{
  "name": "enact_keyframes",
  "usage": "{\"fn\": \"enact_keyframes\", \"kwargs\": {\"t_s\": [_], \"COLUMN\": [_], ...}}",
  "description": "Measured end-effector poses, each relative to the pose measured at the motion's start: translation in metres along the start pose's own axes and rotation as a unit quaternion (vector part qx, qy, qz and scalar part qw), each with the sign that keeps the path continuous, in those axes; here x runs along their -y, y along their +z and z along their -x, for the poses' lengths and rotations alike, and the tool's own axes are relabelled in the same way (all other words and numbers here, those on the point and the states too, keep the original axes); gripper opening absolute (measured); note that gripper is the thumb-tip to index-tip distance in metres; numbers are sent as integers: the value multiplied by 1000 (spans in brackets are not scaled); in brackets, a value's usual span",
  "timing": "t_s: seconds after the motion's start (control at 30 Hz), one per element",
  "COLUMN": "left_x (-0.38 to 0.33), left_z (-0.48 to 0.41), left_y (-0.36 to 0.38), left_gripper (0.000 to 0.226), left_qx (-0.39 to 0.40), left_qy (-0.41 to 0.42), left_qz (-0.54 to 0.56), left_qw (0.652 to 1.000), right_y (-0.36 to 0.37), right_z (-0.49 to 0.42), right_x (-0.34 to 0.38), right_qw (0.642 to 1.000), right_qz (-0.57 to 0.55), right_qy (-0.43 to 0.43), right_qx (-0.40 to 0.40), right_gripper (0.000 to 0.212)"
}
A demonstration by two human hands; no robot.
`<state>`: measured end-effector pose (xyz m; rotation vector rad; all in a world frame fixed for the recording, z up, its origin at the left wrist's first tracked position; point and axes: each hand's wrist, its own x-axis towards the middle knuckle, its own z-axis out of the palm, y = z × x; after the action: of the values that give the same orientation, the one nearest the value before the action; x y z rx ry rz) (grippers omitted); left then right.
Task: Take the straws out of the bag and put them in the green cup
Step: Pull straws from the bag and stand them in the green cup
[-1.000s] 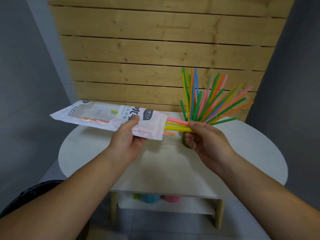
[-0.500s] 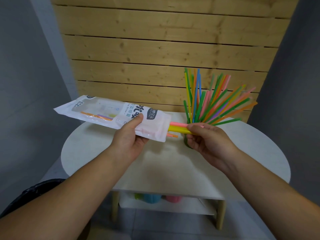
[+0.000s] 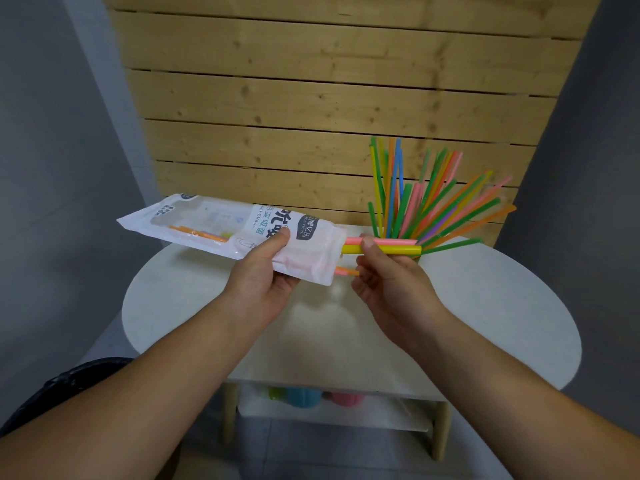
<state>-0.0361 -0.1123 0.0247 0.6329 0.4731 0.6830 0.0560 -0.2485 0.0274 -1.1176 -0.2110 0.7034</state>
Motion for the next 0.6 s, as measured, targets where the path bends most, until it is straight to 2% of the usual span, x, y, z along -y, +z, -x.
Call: {"fn": "enact_keyframes", "kwargs": {"t_s": [0.2,0.33,0.6], "left_x": [1,-2,-5], "left_z": [-2,-5,-11], "left_y": [0,-3,-9], "left_gripper": [17,26,33], "left_qx": [-17,-25,-50], "left_qy": [-14,-16,-11], "left_qz": [10,15,22], "left_qw": [1000,999,998], "right_y": [-1,-15,-54], "right_z": [0,3,20], "right_x": [5,13,35], "right_qw": [997,993,981], "right_qz": [-53,-69,-19], "right_qy": [-38,-76,-150], "right_qx": [-37,-56,-117], "right_gripper": [13,18,18]}}
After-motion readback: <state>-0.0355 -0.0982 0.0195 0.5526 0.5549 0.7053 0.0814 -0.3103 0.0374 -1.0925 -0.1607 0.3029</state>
